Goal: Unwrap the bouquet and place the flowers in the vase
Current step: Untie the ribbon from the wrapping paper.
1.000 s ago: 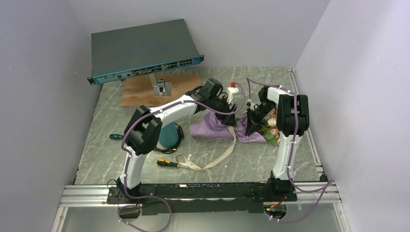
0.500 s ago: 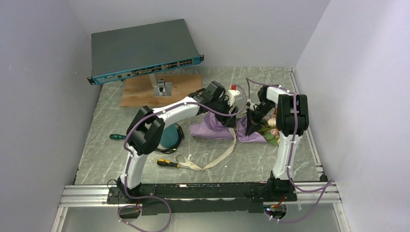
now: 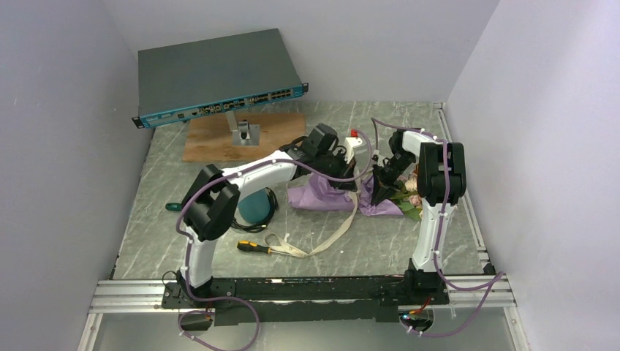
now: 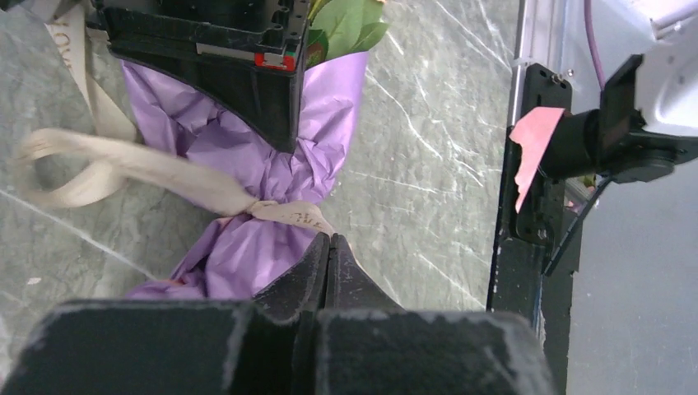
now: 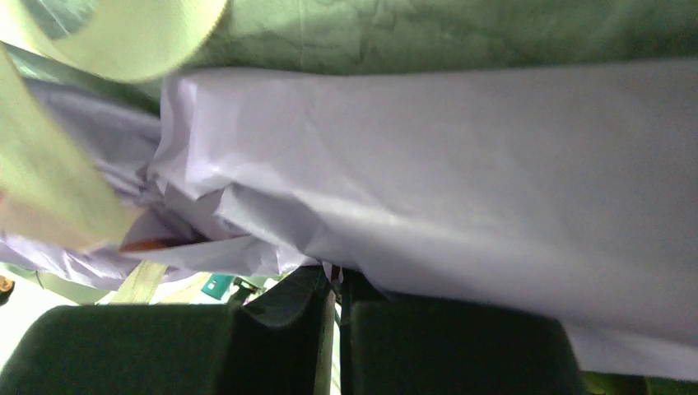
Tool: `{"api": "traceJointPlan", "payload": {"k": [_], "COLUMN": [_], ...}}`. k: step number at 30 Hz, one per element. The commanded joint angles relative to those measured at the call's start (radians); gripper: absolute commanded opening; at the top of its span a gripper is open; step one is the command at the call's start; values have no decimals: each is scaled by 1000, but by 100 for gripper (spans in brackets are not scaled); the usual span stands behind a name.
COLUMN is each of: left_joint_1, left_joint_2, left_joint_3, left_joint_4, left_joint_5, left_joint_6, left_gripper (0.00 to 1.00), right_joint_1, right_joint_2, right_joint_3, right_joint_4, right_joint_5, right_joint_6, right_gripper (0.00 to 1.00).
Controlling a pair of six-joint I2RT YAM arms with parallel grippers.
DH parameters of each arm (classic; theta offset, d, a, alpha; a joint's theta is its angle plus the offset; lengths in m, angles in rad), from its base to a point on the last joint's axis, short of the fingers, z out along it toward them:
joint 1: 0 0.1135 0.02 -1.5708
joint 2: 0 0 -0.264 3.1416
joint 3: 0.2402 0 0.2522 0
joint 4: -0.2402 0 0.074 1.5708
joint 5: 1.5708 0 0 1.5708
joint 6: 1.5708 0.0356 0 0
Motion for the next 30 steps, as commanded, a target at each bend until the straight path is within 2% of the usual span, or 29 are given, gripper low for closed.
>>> {"api": "traceJointPlan", "payload": {"k": [1,5,10,16,19,20,23,24,27,30], "left_joint_1": [18,31,29,-1,-6,-5,3,9,35,84], "left_joint_2": [-174,-200,-202,-146,-120,-118,-125,-130,-144,-125], "left_joint_3": [-33,-51,-94,-121,-113,-100,-55,-46,-50,-38], "left_joint_4": [193,167,52,-233,-304,-321,-288,-243,-61,54], "left_joint_5": [166,241,266,146,112,115,155,169,202,226], "left_joint_6": [9,44,221,647,760,766,688,636,480,456], "left_gripper": [0,0,0,0,0,6,47,54,61,62], "right_joint_1": [18,18,18,18,18,18,18,18,18,18], "right_joint_2": [70,74,72,72,70,70,70,70,69,64], "right_joint_3": [-21,-18,-18,-18,-21,-19,-19,-19,-22,-33], "right_joint_4": [238,236,239,239,240,240,240,240,240,244], "right_joint_5": [177,180,182,178,175,175,173,173,170,169], "right_joint_6": [-14,-13,-12,-10,-10,-10,-11,-11,-10,-11], "right_gripper": [0,0,0,0,0,0,0,0,0,0]}}
